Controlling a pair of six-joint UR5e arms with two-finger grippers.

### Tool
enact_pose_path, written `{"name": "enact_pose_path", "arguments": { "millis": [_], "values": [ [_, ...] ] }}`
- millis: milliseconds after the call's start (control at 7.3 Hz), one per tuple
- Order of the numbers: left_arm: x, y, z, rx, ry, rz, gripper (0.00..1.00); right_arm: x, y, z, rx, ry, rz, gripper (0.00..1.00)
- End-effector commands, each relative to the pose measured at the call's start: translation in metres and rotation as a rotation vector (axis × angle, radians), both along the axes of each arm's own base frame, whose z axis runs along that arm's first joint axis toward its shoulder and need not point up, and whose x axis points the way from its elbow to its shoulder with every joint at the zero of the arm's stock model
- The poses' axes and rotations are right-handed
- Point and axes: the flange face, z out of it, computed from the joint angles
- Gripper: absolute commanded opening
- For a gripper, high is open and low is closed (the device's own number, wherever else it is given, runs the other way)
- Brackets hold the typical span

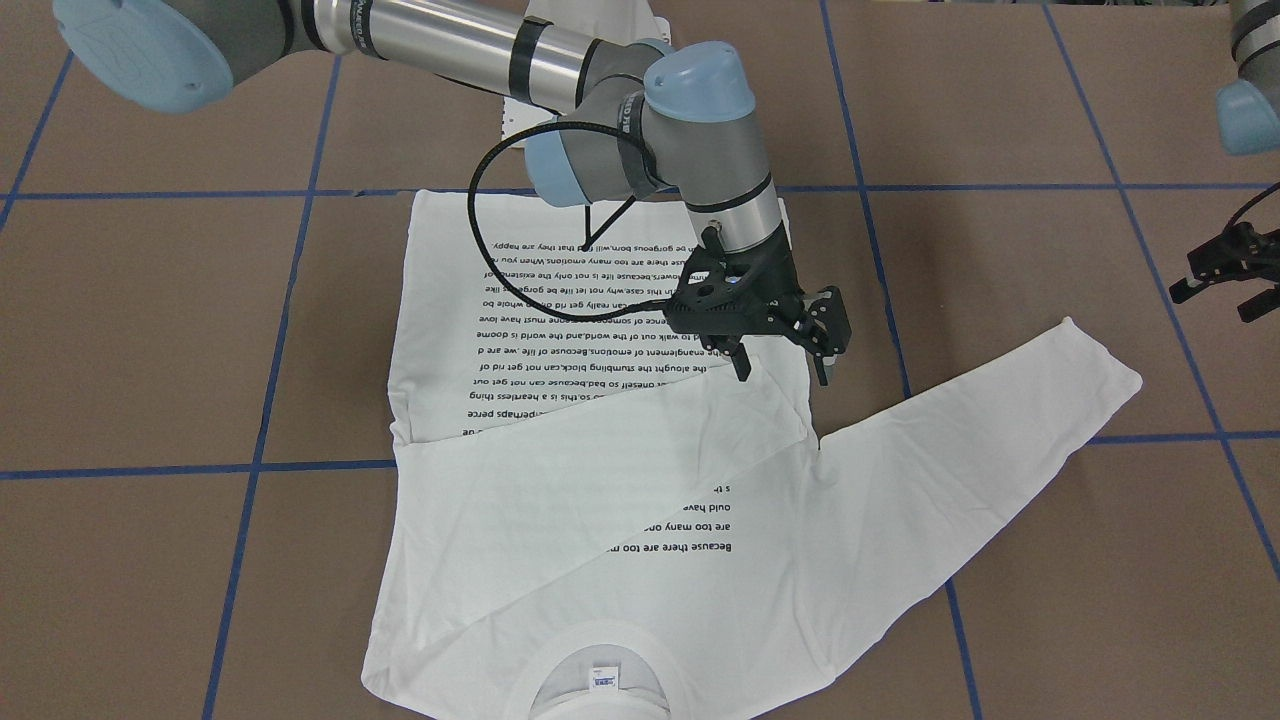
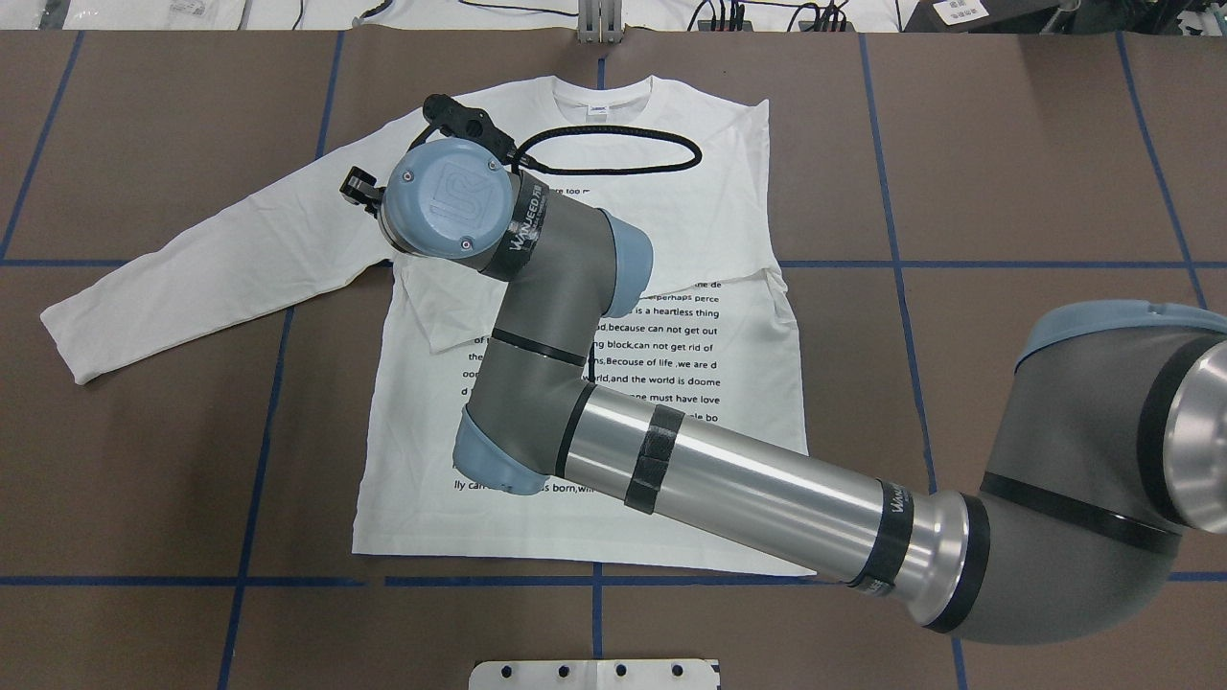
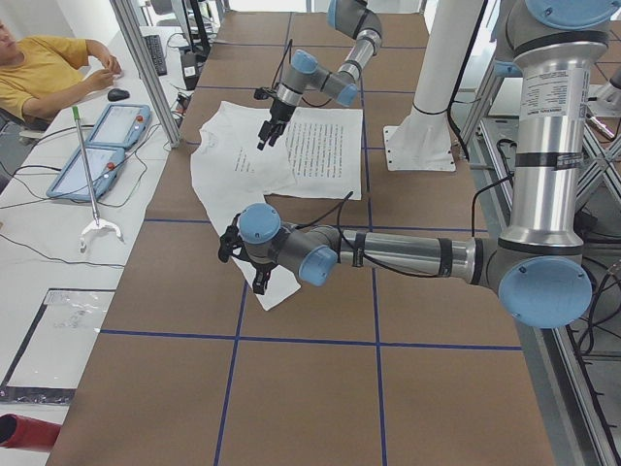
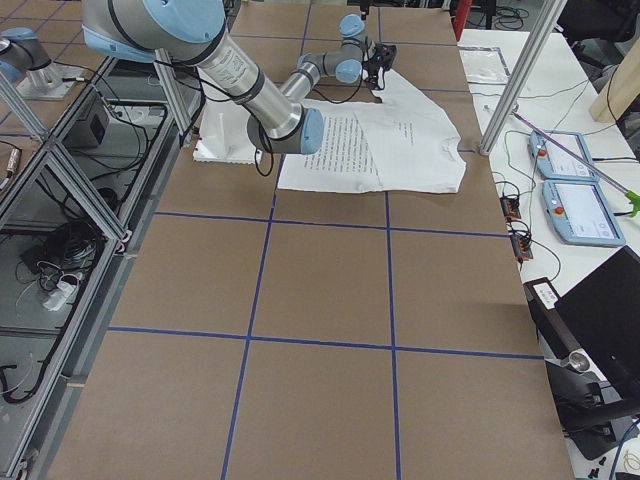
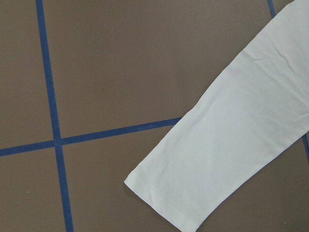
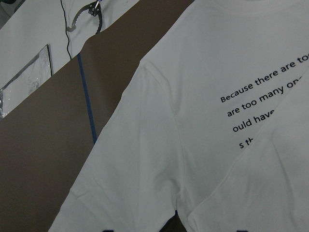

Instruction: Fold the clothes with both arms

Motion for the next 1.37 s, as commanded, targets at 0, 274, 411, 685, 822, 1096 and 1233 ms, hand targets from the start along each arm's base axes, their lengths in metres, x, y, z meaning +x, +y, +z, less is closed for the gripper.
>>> {"name": "enact_pose_path", "arguments": {
  "millis": [0,274,411,685,822,1096,1233],
  "values": [
    [0.050,-0.023,0.055,-0.028,-0.010,-0.005,0.99,0.080,-0.039,0.056,-0.060,-0.028,-0.044,0.98],
    [0.073,-0.010,0.095,-0.104,0.005,-0.009,0.87,0.159,-0.039,0.121,-0.093,-0.054,-0.108,0.99],
    [0.093,-0.004,0.097,-0.142,-0.002,0.001,0.82,0.166,-0.039,0.133,-0.081,-0.040,-0.113,0.98],
    [0.095,-0.003,0.097,-0.143,-0.001,0.006,0.71,0.165,-0.037,0.138,-0.077,-0.036,-0.116,0.99],
    [0.095,-0.003,0.098,-0.141,-0.002,0.005,0.65,0.165,-0.037,0.139,-0.077,-0.034,-0.116,0.99],
    [0.094,-0.001,0.101,-0.142,-0.005,0.008,0.48,0.165,-0.036,0.141,-0.077,-0.033,-0.115,0.99],
    [0.093,0.000,0.102,-0.145,-0.006,0.008,0.48,0.164,-0.035,0.141,-0.079,-0.033,-0.116,0.99]
  ]
}}
